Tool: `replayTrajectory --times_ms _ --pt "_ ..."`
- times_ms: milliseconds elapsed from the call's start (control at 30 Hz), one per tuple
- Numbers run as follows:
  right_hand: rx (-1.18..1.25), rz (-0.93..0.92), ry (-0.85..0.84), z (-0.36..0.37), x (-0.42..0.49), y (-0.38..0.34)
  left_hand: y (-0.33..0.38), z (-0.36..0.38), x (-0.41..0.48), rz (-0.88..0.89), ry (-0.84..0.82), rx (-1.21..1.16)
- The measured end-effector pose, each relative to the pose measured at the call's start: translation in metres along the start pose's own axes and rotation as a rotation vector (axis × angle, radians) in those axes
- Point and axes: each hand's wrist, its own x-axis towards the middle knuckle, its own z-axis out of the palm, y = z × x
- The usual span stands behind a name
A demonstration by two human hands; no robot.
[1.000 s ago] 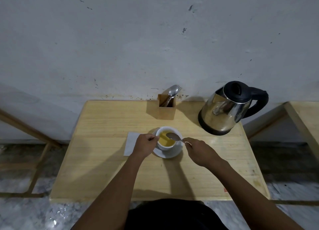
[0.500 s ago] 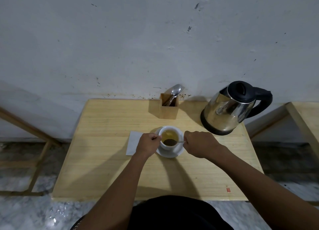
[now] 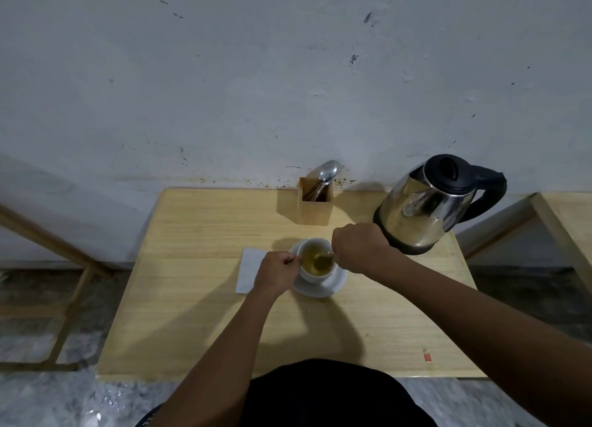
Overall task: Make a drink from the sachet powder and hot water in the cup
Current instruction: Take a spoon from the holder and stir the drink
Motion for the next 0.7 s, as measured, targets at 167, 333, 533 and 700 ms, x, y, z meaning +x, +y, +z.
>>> replayTrajectory --times_ms 167,333,533,700 --pt "0.032 -0.023 0.016 -0.002 0.001 -0.014 -0.002 0.000 0.001 -0.024 0.000 -0.014" --pt "-0.028 -0.004 0.039 -0.005 0.003 -0.011 -0.002 0.001 0.002 -0.013 -0.003 0.000" --pt "-0.016 0.012 -0.006 -0.004 0.003 -0.006 -0.001 0.000 0.003 -0.011 -0.010 -0.013" --pt "0.099 0.015 -0.002 0.001 0.009 -0.010 -0.002 -0.001 0.004 -0.019 -0.020 -0.002"
